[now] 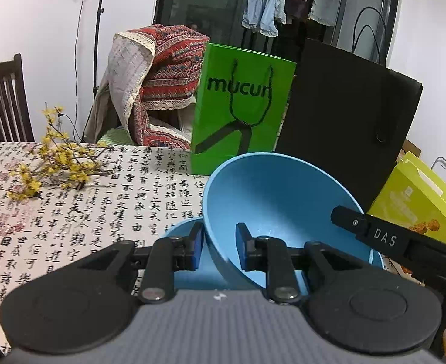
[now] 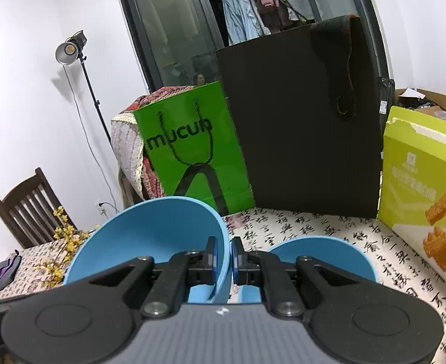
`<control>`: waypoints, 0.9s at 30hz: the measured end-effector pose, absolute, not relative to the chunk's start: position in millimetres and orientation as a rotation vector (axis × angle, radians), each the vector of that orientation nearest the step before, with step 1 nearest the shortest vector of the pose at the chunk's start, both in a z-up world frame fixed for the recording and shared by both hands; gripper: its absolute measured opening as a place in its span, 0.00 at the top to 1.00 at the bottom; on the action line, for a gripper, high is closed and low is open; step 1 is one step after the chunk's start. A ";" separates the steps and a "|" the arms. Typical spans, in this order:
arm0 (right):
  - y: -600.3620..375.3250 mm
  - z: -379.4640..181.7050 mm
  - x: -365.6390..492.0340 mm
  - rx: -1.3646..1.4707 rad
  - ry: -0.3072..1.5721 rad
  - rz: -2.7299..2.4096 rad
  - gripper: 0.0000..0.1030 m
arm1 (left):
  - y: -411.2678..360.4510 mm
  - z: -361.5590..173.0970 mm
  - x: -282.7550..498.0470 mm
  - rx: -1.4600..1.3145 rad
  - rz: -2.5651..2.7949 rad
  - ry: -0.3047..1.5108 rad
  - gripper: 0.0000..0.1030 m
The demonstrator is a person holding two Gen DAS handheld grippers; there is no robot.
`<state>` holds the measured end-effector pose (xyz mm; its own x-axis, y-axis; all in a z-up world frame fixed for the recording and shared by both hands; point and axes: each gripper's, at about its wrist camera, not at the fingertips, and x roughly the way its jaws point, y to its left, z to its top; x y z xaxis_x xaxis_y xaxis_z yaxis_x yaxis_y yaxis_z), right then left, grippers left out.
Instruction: Organize plates and bowls
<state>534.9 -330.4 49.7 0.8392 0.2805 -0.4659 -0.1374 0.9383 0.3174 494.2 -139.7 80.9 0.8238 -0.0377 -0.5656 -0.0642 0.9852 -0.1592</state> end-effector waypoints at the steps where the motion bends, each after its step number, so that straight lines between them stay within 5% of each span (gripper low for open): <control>1: -329.3 50.5 534.0 0.282 0.536 0.228 0.91 | -137.9 81.7 492.2 -0.173 0.015 0.603 0.78; 27: -282.8 80.8 475.5 0.216 0.503 0.263 0.91 | -99.6 101.6 428.4 -0.172 0.064 0.579 0.78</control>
<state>475.5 -282.8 80.8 0.8437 0.2995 -0.4456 -0.1943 0.9440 0.2667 428.4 -99.6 101.6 0.8353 0.0116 -0.5497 -0.1079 0.9838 -0.1433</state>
